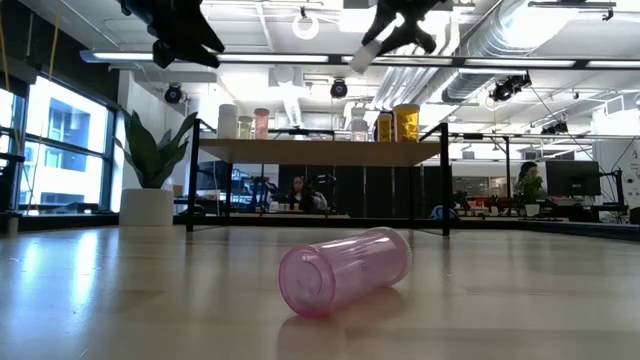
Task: Pick and place medicine bottles onto shelf by color
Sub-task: Put the small transparent pill bottle on the shelf
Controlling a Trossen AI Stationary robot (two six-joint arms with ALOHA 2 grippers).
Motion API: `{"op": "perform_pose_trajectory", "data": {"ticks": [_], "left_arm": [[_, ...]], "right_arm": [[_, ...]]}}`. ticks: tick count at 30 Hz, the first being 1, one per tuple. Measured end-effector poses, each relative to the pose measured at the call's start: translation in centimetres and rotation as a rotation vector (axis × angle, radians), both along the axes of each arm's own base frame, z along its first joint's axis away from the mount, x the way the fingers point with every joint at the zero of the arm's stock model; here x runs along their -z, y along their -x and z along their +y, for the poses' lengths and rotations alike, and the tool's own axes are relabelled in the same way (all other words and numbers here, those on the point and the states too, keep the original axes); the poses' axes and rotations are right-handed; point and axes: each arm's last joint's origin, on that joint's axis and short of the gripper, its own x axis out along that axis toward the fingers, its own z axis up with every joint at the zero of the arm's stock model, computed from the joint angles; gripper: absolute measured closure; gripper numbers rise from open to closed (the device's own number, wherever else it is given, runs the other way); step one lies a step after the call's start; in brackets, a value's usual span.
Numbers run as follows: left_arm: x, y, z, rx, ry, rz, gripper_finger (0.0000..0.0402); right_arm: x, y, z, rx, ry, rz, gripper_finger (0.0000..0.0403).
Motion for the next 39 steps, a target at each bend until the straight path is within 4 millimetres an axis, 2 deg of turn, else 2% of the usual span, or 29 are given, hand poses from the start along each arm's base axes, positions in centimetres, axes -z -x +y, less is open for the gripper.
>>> {"op": "perform_pose_trajectory", "data": {"ticks": [6,10,15,28,39], "left_arm": [[0.4,0.5,0.3,-0.030,0.027,0.046,0.0216],[0.5,0.7,0.4,-0.040,0.032,0.054,0.0216],[0.5,0.7,0.5,-0.044,0.032,0.054,0.0216],[0.5,0.7,0.5,-0.044,0.033,0.054,0.0216],[0.5,0.7,0.5,-0.044,0.033,0.054,0.0216]], "right_arm": [[0.9,-1.8,-0.8,-0.090,-0.051,0.236,0.0274],[1.7,-3.2,-1.3,-0.170,-0.088,0.299,0.0274],[3.8,-4.6,-1.9,-0.206,-0.126,0.402,0.0274],[7.0,-6.8,-2.6,-0.250,-0.141,0.495,0.0274],[8.1,-7.5,-2.2,-0.277,-0.112,0.549,0.0274]]}}
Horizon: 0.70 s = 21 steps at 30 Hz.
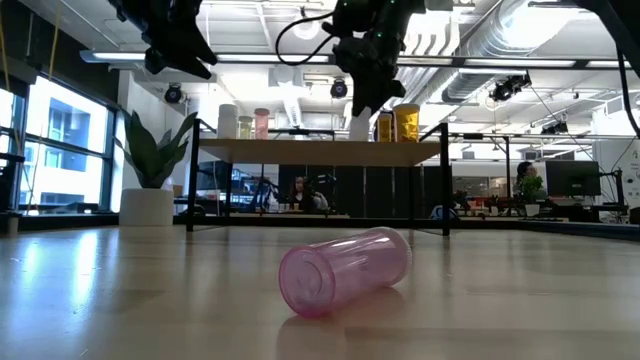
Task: Pick and place medicine bottles onto shelf by color
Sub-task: Put the small transparent pill bottle on the shelf
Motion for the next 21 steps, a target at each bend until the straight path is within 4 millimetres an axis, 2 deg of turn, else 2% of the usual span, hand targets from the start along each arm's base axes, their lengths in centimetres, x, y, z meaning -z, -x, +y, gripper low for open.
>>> {"op": "perform_pose_trajectory", "data": {"ticks": [8,16,21], "left_arm": [[0.00,0.00,0.00,0.000,0.000,0.000,0.0216],[0.05,0.01,-0.06,0.008,0.012,0.000,0.0216],[0.29,0.16,-0.15,0.008,0.028,0.026,0.0215]], "right_arm": [[-0.02,-0.08,0.03,-0.025,0.027,0.003,0.0270],[-0.03,-0.09,-0.02,-0.011,0.056,0.014,0.0225],[-0.06,-0.13,-0.09,0.015,0.056,0.007,0.0211]]}}
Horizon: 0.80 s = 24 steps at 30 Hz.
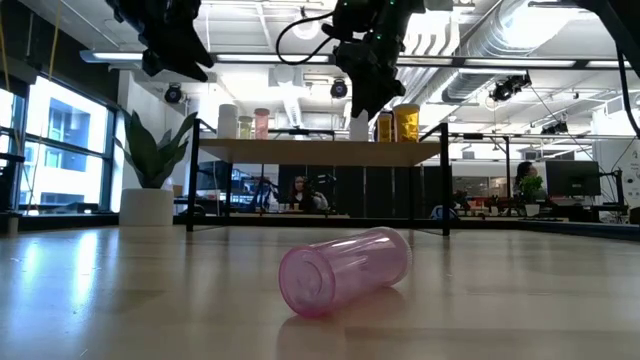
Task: Pick and place medicine bottles onto shelf by color
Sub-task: Put the small transparent pill bottle on the shelf, then put the small orange pill bottle on the shelf
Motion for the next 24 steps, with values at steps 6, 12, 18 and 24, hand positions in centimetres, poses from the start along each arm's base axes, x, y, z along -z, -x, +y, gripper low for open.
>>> {"op": "perform_pose_trajectory", "data": {"ticks": [6,12,18,24], "left_arm": [[0.2,0.1,-0.1,-0.024,0.040,0.008,0.0193],[0.4,0.2,-0.3,-0.012,0.105,0.003,0.0171],[0.8,-0.2,-1.7,0.122,0.185,0.026,0.0173],[1.1,-0.5,-4.9,0.241,0.245,0.083,0.0174]], "right_arm": [[-1.2,0.0,0.0,0.011,0.013,-0.042,0.0211],[-3.3,0.1,0.2,0.009,0.038,-0.098,0.0210],[-5.9,0.3,0.2,0.022,0.071,-0.188,0.0210],[-9.0,0.8,0.3,0.062,0.105,-0.294,0.0210]]}}
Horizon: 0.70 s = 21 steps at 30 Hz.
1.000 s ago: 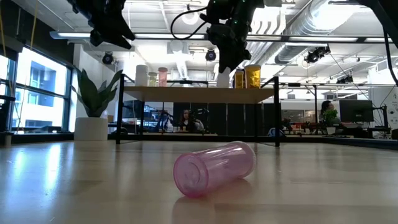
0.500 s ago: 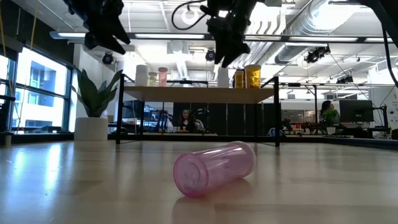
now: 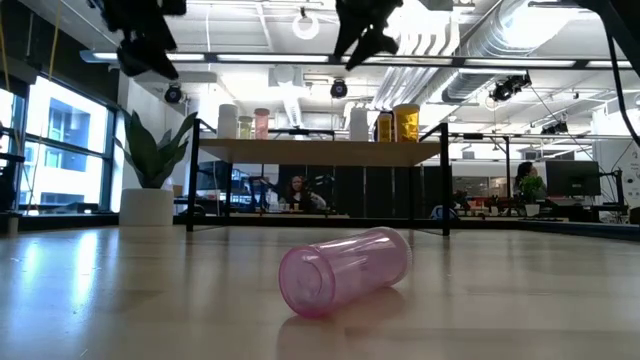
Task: Pick and place medicine bottles onto shelf by color
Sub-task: Put the small orange pill bottle on the shelf
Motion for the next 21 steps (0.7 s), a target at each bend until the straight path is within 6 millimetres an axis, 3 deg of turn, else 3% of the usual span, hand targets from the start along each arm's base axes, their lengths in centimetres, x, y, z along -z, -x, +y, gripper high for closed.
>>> {"op": "perform_pose_trajectory", "data": {"ticks": [7,15,21], "left_arm": [[-0.1,-0.5,-4.0,0.089,-0.012,-0.004,0.0174],[0.3,-0.3,-8.9,0.188,-0.037,0.018,0.0174],[2.9,0.0,-12.4,0.216,-0.059,0.073,0.0174]], "right_arm": [[-2.7,1.0,0.4,0.084,0.011,-0.088,0.0210],[-3.4,1.3,1.9,0.125,-0.064,-0.143,0.0210],[-3.4,0.8,3.3,0.101,-0.078,-0.145,0.0210]]}}
